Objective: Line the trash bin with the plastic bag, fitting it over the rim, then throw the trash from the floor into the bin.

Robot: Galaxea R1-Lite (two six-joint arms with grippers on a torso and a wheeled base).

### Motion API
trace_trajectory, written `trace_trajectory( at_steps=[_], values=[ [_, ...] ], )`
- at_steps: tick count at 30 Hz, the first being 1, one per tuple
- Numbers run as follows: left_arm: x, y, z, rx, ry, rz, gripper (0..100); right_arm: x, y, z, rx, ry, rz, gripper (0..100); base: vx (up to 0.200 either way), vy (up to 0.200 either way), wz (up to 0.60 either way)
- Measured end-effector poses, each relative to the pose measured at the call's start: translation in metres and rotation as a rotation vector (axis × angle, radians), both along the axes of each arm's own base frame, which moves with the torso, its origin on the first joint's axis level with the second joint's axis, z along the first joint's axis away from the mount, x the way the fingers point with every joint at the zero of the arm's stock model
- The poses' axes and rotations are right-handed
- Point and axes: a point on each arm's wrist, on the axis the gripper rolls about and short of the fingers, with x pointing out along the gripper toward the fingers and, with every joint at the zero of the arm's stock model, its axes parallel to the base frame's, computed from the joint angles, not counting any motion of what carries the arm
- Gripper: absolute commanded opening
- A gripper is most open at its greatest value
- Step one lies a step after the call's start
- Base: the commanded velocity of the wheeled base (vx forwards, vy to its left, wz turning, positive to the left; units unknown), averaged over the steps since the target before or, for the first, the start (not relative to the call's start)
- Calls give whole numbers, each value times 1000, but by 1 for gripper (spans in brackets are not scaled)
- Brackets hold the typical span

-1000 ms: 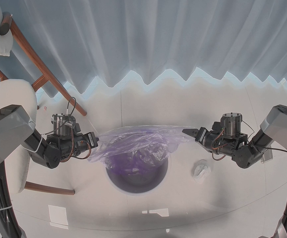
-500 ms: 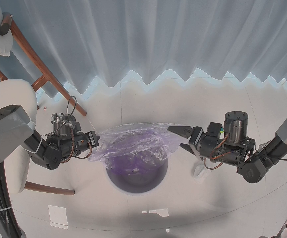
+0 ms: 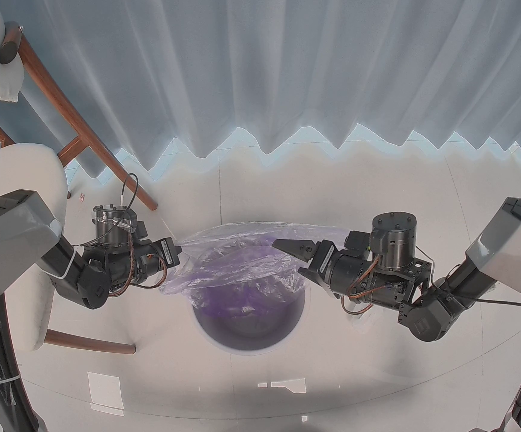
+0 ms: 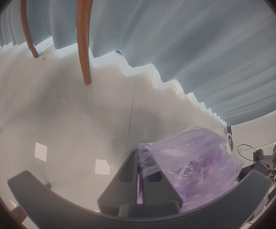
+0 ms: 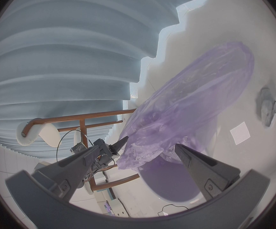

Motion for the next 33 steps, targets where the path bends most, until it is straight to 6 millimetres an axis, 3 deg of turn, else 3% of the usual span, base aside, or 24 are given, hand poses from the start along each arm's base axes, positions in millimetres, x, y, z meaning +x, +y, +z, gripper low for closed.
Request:
trace_trajectory(
  at_steps=[10,17,18,24,33],
  values=[
    [0,-1,0,2,1,-3,0,13,12,9,154,98,-41,100,0,0,0],
    [0,-2,0,3,0,-3,0,23,18,1,157,97,-86,100,0,0,0],
    [0,-2,0,4,0,-3,0,24,19,0,161,97,-91,0,0,0,0],
    [0,-1,-1,4,0,-2,0,24,25,-4,176,121,-100,0,0,0,0],
    [1,3,0,2,-2,8,0,-12,36,-15,108,169,-63,0,0,0,0]
  ],
)
